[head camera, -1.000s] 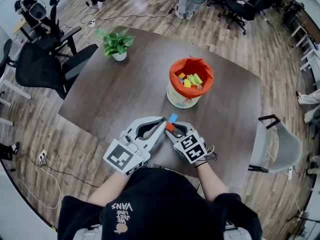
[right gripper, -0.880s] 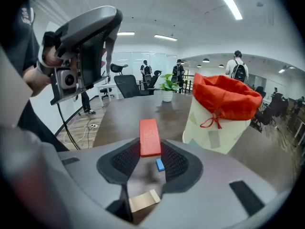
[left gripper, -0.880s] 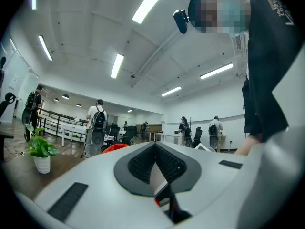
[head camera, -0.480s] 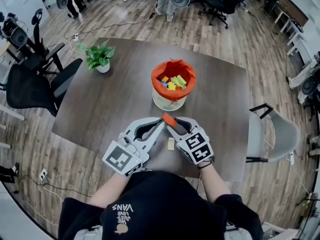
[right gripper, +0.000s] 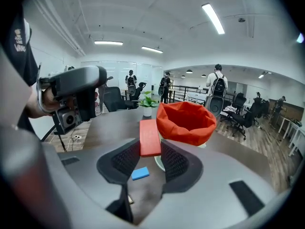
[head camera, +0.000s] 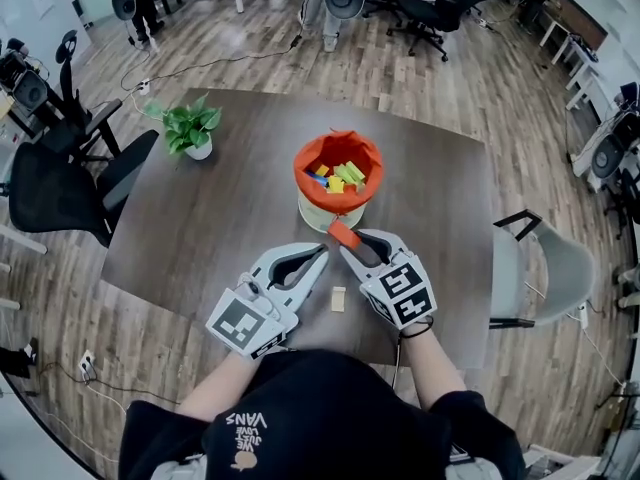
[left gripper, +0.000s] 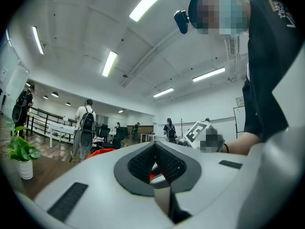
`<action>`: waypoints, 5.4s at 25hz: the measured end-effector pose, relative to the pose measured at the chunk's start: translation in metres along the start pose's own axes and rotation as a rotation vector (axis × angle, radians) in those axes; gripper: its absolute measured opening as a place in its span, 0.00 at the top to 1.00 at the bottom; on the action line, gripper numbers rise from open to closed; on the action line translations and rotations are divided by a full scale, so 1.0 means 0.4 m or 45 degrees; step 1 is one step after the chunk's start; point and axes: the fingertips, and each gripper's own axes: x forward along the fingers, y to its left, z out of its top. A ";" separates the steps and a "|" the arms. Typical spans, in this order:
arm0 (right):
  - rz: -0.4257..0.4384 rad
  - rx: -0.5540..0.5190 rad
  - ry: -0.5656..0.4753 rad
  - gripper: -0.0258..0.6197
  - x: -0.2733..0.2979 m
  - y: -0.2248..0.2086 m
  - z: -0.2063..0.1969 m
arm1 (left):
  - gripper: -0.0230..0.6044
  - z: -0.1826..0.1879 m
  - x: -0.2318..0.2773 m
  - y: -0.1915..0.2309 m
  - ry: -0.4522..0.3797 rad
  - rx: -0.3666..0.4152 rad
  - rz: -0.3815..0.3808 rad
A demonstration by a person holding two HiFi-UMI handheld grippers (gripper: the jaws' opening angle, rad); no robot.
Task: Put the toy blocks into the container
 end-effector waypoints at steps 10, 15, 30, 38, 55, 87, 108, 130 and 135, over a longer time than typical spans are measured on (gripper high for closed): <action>-0.050 -0.060 -0.049 0.73 0.045 -0.127 0.112 | 0.95 0.000 -0.007 0.015 0.013 0.003 0.046; -0.042 -0.078 0.008 0.73 0.112 -0.174 0.126 | 0.95 0.003 -0.022 0.026 0.010 0.000 0.082; -0.080 -0.083 0.099 0.73 0.184 -0.223 0.092 | 0.95 -0.013 -0.025 0.020 0.035 0.002 0.104; -0.105 -0.079 0.072 0.73 0.184 -0.227 0.096 | 0.95 -0.012 -0.027 0.023 0.031 0.003 0.108; -0.142 -0.054 -0.191 0.87 0.083 -0.190 0.167 | 0.95 -0.004 -0.027 0.026 0.023 0.004 0.088; -0.322 0.142 -0.354 0.93 -0.259 -0.072 0.014 | 0.95 -0.028 0.043 -0.063 0.026 -0.029 -0.103; -0.301 0.143 -0.380 0.93 -0.267 -0.031 0.025 | 0.95 -0.033 0.026 -0.081 0.042 -0.025 -0.105; -0.294 0.134 -0.393 0.93 -0.271 -0.028 0.034 | 0.95 -0.039 0.034 -0.088 0.034 -0.034 -0.108; -0.298 0.131 -0.396 0.93 -0.277 -0.025 0.035 | 0.95 -0.057 0.037 -0.092 0.060 -0.030 -0.114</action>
